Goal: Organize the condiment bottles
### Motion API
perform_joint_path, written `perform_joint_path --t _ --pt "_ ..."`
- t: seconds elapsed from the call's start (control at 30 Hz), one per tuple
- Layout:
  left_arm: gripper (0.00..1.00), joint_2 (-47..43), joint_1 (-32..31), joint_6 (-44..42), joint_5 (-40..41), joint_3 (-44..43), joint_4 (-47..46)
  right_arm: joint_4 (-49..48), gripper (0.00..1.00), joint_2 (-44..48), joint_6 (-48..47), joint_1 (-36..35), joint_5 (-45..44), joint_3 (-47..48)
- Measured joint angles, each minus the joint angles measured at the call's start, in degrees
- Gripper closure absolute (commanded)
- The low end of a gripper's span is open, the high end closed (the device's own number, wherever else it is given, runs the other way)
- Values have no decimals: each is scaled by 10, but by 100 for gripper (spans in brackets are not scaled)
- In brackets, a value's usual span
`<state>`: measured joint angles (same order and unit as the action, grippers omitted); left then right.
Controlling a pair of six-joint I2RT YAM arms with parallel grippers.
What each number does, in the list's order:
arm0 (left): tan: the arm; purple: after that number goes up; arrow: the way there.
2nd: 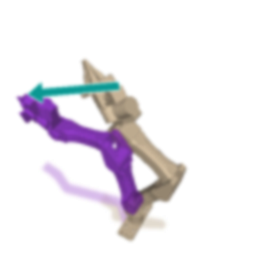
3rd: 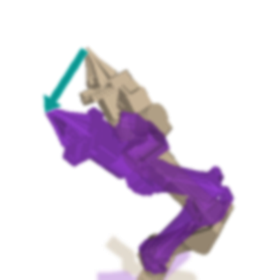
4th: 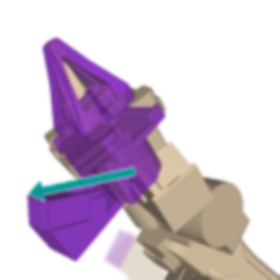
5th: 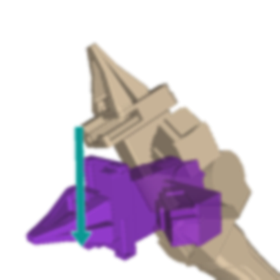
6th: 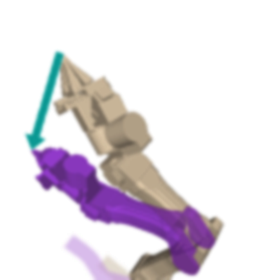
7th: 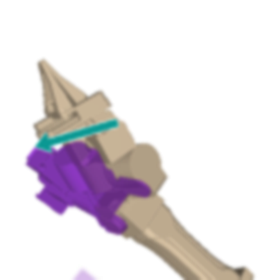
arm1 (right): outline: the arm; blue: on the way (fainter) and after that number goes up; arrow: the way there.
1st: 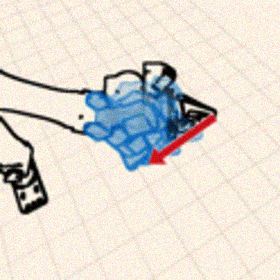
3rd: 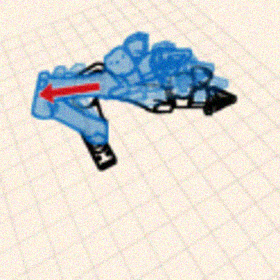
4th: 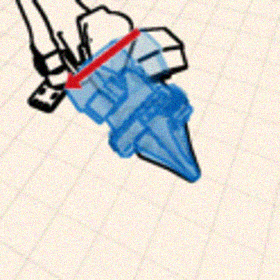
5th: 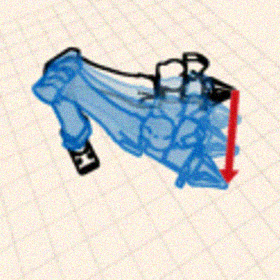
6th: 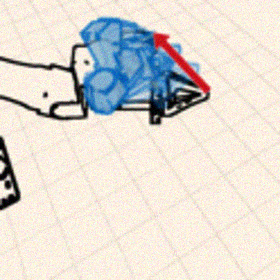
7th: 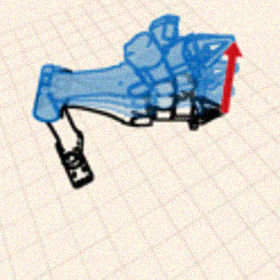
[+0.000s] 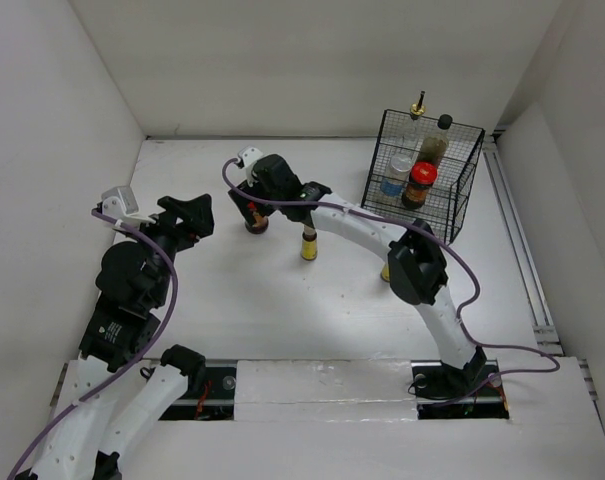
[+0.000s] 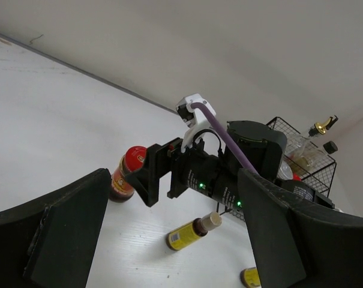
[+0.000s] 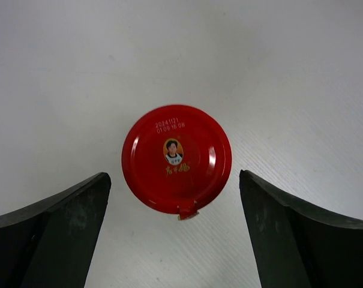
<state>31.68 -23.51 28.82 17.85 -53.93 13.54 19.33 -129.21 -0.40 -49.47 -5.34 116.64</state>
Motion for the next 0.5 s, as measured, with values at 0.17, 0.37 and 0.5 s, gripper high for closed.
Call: perform_joint_path --t 0.17,0.37,0.5 --pt "18 1 0 0 -3 0 0 -37 28 -27 9 0 9 28" --pt "18 1 0 0 -4 0 0 -47 41 -49 14 3 17 54" --pt "18 1 0 0 -5 0 0 -62 44 -42 21 5 19 39"
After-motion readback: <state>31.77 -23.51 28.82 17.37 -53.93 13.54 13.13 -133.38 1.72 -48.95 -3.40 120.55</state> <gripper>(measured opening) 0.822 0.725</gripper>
